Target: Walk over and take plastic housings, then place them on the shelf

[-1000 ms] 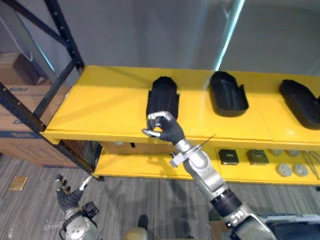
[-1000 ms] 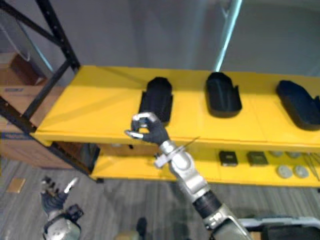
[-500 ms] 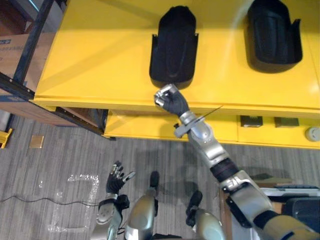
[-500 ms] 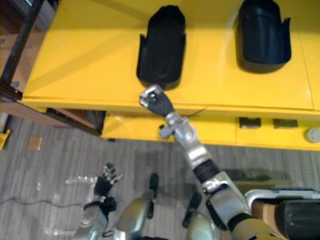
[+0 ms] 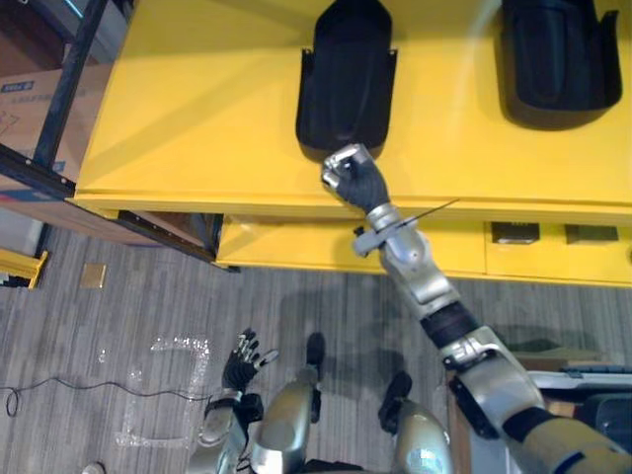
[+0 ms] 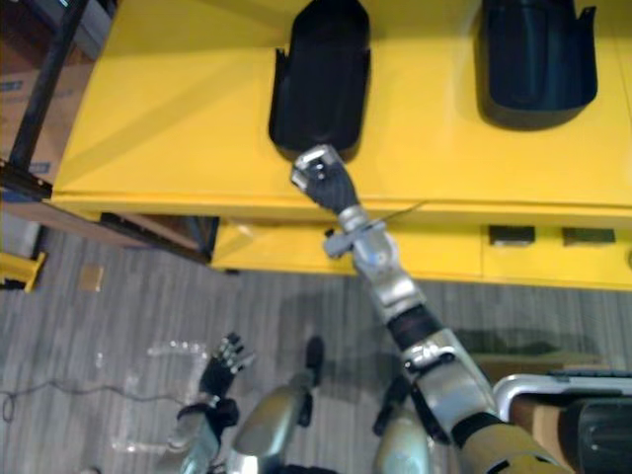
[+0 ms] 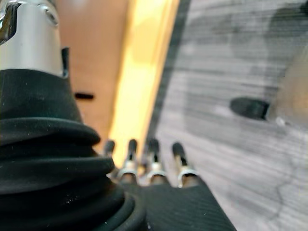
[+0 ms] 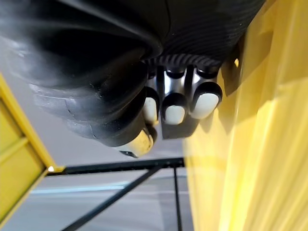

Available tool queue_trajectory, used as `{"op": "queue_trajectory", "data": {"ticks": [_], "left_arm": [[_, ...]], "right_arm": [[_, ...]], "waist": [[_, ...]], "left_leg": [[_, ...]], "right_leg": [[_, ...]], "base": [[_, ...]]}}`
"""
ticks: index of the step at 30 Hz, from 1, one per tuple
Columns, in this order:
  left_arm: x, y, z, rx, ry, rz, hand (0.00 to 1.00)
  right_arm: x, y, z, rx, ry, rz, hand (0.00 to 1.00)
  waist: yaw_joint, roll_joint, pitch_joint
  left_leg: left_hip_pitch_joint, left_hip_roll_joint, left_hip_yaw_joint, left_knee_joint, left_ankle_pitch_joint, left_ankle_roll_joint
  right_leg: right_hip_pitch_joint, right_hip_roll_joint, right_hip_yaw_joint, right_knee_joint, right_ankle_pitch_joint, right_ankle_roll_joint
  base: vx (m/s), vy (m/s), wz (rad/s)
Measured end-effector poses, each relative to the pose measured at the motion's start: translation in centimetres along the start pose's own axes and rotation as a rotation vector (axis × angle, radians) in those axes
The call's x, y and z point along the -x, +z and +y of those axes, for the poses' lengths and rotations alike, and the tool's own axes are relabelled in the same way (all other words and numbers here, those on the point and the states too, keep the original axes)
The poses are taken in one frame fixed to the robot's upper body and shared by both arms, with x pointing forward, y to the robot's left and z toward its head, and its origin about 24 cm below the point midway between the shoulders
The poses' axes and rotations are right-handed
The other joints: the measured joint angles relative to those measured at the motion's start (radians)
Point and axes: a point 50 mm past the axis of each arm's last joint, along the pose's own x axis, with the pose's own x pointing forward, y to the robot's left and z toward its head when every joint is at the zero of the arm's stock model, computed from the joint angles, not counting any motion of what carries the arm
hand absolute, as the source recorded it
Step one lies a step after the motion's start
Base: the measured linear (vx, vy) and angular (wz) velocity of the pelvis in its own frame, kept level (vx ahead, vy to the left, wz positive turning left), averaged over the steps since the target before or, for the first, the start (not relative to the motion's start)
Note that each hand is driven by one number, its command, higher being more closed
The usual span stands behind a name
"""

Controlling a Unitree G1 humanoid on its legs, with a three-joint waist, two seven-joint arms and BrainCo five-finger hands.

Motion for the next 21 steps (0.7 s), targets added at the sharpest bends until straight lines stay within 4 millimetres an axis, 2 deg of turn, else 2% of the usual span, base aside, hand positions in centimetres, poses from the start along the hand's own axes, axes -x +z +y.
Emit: {"op": "queue_trajectory", "data": {"ticks": [10, 16, 21], "left_arm": [[0.1, -0.5, -0.8, 0.017, -0.03, 0.023, 0.0], [0.2, -0.9, -0.7, 0.016, -0.027, 0.039, 0.0], [0.3, -1.3, -1.1, 0.016, -0.043, 0.059, 0.0]], "right_arm": [[-1.2, 0.4, -0.5, 0.024, 0.001, 0.012, 1.0], [-2.1, 0.6, -1.1, 0.042, -0.02, 0.018, 1.0], [-2.8, 1.3, -1.8, 0.058, -0.063, -0.011, 1.0]], "waist": [[-0.001, 0.026, 0.013], [0.0, 0.028, 0.014], [0.004, 0.055, 0.026]], "left_leg": [[0.003, -0.002, 0.001, 0.0, 0.002, -0.002], [-0.001, -0.01, -0.001, -0.001, 0.002, -0.003], [-0.006, -0.012, -0.004, -0.001, 0.003, -0.003]], "right_leg": [[-0.012, -0.008, 0.002, 0.028, -0.013, -0.003], [-0.027, -0.021, 0.001, 0.054, -0.029, -0.001], [-0.029, -0.023, -0.002, 0.056, -0.03, 0.0]], "base": [[0.0, 0.0, 0.0], [0.01, -0.001, 0.02], [0.02, 0.001, 0.02]]}}
